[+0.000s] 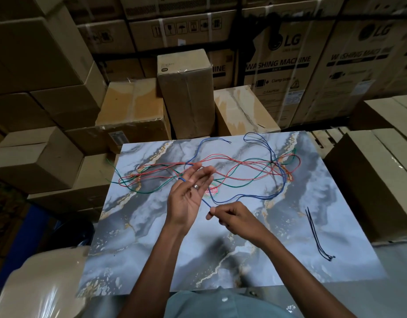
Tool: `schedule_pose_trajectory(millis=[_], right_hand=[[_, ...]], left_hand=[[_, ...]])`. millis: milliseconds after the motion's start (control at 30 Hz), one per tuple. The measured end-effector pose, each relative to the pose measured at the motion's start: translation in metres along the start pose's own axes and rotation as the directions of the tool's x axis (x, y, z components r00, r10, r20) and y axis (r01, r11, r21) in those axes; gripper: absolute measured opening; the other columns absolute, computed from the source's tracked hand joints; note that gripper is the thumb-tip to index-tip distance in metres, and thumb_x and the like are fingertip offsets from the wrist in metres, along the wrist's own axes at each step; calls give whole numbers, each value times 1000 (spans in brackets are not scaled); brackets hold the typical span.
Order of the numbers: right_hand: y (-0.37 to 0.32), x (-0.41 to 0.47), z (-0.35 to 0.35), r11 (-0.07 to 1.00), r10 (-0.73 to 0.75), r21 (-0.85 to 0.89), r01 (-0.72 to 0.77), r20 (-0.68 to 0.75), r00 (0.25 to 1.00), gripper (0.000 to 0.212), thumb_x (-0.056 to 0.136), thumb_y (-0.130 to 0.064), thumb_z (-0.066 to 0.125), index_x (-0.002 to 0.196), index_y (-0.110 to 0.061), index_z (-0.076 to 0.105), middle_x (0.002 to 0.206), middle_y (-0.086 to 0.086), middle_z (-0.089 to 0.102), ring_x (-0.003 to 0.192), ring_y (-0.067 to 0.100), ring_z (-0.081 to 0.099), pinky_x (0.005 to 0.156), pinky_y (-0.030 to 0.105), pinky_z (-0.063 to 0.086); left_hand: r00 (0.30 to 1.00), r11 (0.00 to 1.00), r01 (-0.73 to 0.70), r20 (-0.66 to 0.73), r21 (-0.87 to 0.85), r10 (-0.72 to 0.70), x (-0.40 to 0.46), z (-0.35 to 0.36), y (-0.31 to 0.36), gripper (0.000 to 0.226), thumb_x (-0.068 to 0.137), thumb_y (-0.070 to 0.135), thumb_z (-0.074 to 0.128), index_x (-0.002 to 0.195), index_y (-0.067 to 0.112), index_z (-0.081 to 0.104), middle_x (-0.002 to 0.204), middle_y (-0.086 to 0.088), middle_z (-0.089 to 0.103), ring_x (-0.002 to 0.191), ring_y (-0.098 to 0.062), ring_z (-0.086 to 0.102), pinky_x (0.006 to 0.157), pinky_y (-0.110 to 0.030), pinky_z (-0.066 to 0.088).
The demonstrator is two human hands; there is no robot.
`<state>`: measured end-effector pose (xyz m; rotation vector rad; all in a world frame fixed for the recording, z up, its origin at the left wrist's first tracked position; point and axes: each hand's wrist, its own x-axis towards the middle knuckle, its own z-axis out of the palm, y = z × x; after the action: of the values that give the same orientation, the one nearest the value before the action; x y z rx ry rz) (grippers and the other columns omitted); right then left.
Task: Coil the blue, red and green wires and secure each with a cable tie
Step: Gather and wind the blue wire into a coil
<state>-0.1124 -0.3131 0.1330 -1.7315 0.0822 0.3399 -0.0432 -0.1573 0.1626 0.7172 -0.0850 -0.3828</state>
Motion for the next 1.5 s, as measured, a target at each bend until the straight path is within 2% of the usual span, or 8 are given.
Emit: schedule_pose_trajectory(millis=[267,433,567,700,833,1000,1100,1500], right_hand=[[-16,-5,-7,955,-120,-280,102,-47,992,29,102,-29,61,81,-20,78,56,-2,46,52,8,37,55,22,32],[-42,-13,-33,912,-134,-391,125,5,991,24,96,-26,67,76,-23,78,52,-7,46,52,5,37,55,21,32],[-67,-14,-51,902,-175,-385,194,84,981,21,94,-19,70,76,-23,80,61,7,61,58,11,44,56,32,38],[-83,-9,-60,944,-215,-240,227,75,974,22,96,-18,73,81,-2,80,70,2,75,71,10,70,73,19,52],[-94,-9,-61,958,-248,-130,256,70,966,21,99,2,61,89,17,72,41,-16,53,44,-8,53,53,3,40],[-97,1,-59,964,-251,-92,249,-1,968,28,99,-8,64,85,14,73,42,-13,43,40,5,40,49,10,30],[-92,6,-57,970,-244,-21,244,-6,970,31,95,-26,70,81,0,76,54,5,29,56,33,18,54,35,16],[-77,27,-60,942,-174,291,169,-6,985,31,95,-18,66,65,-10,70,63,9,21,55,14,15,50,23,16]], left_hand=[[991,933,-111,-35,343,130,3,-17,-18,34,98,18,44,123,-2,52,116,-28,68,122,-35,61,104,-34,47],[995,706,-103,69,700,76,-3,-37,-26,29,98,19,41,108,9,66,103,-15,74,111,-29,66,102,-32,47],[990,553,-14,89,833,-108,-22,-44,-37,31,92,18,39,89,10,68,62,-2,61,64,-20,56,70,-29,46],[969,727,143,53,672,-240,-39,-19,-41,25,73,11,38,65,8,62,45,3,27,44,-14,22,44,-24,28],[936,827,233,111,511,-333,-41,-1,-33,17,64,10,36,58,10,52,45,7,21,48,-10,11,49,-16,17],[905,859,285,178,426,-388,-40,4,-25,11,65,24,39,58,17,44,47,9,17,49,-7,11,48,-15,14],[886,830,299,186,471,-425,-40,8,-23,15,67,34,42,58,22,37,48,9,19,48,-9,12,44,-19,15],[863,875,256,310,411,-398,-50,47,-14,13,71,14,35,61,20,34,48,7,20,45,-11,13,39,-19,21]])
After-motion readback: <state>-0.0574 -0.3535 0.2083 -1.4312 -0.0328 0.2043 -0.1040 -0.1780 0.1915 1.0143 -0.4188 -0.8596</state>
